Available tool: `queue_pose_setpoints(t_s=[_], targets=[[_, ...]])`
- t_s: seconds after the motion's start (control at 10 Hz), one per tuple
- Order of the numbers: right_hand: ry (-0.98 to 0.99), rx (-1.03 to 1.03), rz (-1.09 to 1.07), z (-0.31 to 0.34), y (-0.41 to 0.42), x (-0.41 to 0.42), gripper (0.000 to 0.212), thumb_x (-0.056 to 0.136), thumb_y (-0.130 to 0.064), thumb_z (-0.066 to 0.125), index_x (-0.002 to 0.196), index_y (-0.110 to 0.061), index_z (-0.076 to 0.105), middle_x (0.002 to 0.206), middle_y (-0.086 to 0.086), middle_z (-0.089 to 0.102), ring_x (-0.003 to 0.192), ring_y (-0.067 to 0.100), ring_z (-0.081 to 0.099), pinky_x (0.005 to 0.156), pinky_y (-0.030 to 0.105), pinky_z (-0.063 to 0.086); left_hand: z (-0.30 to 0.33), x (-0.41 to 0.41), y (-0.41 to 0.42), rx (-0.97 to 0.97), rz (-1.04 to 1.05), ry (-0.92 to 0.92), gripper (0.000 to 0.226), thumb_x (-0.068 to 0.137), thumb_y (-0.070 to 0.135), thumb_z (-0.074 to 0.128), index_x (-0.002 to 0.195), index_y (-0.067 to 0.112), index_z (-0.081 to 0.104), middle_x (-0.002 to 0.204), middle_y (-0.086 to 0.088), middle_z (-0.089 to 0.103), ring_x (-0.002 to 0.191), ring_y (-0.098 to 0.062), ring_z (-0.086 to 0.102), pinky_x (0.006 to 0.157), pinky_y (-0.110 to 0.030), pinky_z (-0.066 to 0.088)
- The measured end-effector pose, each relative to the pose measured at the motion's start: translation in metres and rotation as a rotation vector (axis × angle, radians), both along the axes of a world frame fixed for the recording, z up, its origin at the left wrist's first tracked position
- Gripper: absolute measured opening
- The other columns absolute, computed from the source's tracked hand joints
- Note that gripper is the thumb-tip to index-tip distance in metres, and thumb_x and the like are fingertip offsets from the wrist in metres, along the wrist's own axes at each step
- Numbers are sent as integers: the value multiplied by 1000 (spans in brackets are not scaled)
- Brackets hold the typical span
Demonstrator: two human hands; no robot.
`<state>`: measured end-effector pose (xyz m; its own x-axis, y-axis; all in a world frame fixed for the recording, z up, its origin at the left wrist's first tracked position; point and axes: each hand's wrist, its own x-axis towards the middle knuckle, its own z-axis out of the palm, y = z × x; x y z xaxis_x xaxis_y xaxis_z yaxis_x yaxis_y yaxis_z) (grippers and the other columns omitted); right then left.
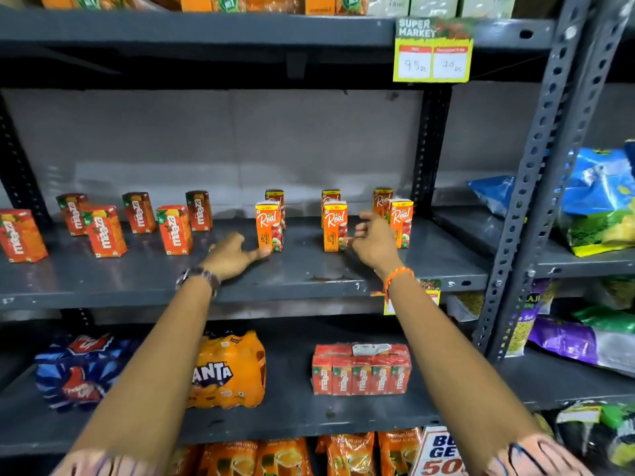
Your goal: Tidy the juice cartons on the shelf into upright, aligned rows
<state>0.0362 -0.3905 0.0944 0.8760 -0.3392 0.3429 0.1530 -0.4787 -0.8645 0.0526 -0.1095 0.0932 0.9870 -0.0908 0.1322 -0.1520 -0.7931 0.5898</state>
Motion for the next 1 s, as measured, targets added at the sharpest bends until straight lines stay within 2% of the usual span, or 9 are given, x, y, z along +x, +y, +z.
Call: queue_pose_setpoints(t_s=[0.1, 0.2, 0.3, 0.4, 0.5, 0.7, 0.8, 0.9, 1.0], targets=[[-253, 67, -362, -4, -19, -19, 38, 67, -8, 84, 96, -10, 60, 83, 4, 63, 73, 16, 61, 73, 28, 52, -20, -37, -4, 305, 15, -110, 91, 84, 78, 36, 142, 9, 44, 153, -12, 41, 141, -31, 37, 111, -46, 35], [-173, -64, -559, 5, -38, -20, 72, 54, -24, 91, 111, -5, 53, 118, 15, 58, 112, 32, 55, 95, 38, 43, -34, -50, -10, 438, 60, -221, 95, 86, 77, 10, 145, 10, 42, 156, -13, 40, 140, -34, 42, 109, -49, 40], [110, -52, -487, 9, -50, -13, 102, 56, -28, 93, 132, 2, 33, 141, 19, 38, 134, 37, 35, 110, 43, 32, -36, -49, -11, 469, 91, -252, 90, 89, 73, 9, 143, 9, 43, 154, -14, 42, 137, -34, 47, 104, -48, 45], [158, -68, -354, 9, -58, -6, 98, 59, -25, 92, 133, 2, 34, 140, 19, 43, 132, 36, 41, 110, 40, 37, -38, -49, -12, 499, 101, -268, 87, 91, 71, 10, 145, 10, 42, 155, -13, 41, 138, -32, 45, 105, -47, 44], [194, -45, -284, 10, -63, -1, 83, 66, -19, 88, 132, -1, 41, 133, 17, 54, 127, 34, 49, 104, 38, 42, -37, -49, -13, 506, 112, -277, 87, 91, 71, 9, 146, 11, 40, 157, -11, 38, 141, -31, 42, 107, -46, 42], [213, -48, -267, 4, -65, 2, 71, 71, -16, 84, 130, -5, 46, 130, 17, 57, 121, 33, 55, 101, 37, 45, -40, -47, -12, 515, 110, -283, 85, 92, 70, 11, 145, 12, 42, 156, -10, 40, 140, -31, 43, 107, -47, 42], [222, -41, -263, 5, -66, 1, 75, 68, -19, 86, 129, -6, 45, 129, 16, 58, 121, 33, 56, 102, 38, 45, -40, -46, -12, 512, 115, -287, 84, 93, 69, 11, 144, 11, 43, 155, -10, 41, 139, -31, 44, 106, -46, 43], [222, -10, -241, 4, -66, 3, 88, 62, -24, 90, 131, -5, 39, 131, 16, 54, 125, 33, 52, 106, 41, 43, -41, -47, -10, 517, 121, -293, 81, 94, 68, 13, 143, 11, 44, 155, -10, 42, 139, -31, 44, 106, -46, 43], [121, 5, -318, 10, -66, 3, 97, 59, -26, 91, 133, -3, 32, 138, 21, 44, 131, 38, 43, 110, 45, 40, -42, -44, -13, 483, 138, -300, 78, 95, 66, 18, 144, 10, 44, 155, -10, 42, 141, -30, 42, 109, -45, 41]])
